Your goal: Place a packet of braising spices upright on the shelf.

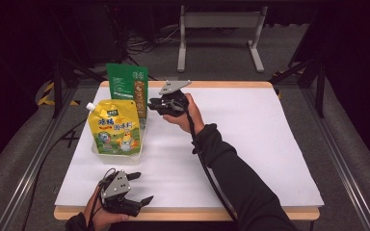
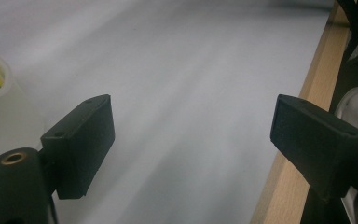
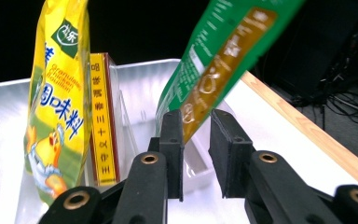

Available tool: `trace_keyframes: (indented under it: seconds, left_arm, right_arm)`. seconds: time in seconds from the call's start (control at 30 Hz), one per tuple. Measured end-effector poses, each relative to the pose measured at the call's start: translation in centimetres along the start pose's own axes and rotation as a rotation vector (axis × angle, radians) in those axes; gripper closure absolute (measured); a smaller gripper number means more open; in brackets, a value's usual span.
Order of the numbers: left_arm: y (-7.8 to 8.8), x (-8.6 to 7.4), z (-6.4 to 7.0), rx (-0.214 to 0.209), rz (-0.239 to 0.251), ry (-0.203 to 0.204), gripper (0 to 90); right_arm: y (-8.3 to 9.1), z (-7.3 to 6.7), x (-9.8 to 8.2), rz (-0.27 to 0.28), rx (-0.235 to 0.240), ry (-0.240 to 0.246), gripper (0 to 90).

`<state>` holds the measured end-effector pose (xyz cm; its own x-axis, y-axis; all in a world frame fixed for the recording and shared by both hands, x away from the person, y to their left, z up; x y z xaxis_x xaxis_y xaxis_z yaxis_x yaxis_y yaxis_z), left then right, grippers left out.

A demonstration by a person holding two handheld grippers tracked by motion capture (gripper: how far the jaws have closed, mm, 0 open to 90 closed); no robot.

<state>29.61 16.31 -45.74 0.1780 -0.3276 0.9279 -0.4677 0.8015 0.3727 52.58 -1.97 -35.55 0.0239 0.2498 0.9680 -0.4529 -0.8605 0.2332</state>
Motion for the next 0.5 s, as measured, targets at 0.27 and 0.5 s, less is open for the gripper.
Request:
trace_keyframes:
  seconds: [0.27,0.5]
  left_arm:
    - [-0.4,0.2,0.1,-0.012,-0.003,-0.006,14.6]
    - [-0.6,0.3,-0.1,-0.018,-0.001,-0.008,14.6]
  right_arm:
    - [2.3,-0.1,-0.2,-0.038,-0.024,0.055,75.5]
    - [4.6,-0.1,-0.8,-0.052,-0.038,0.072,75.3]
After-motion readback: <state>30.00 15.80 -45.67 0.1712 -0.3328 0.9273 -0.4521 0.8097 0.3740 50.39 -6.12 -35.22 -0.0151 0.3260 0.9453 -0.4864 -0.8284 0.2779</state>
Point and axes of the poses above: each handheld gripper's, and its own axes: y roughly backward along the jaws, x roughly out of its top, z roughly to its right, the point moved 2 cm from there along -y, roughly forward along the jaws, and after that the axes turned 12 degrees about z, right-handed, at the moved point
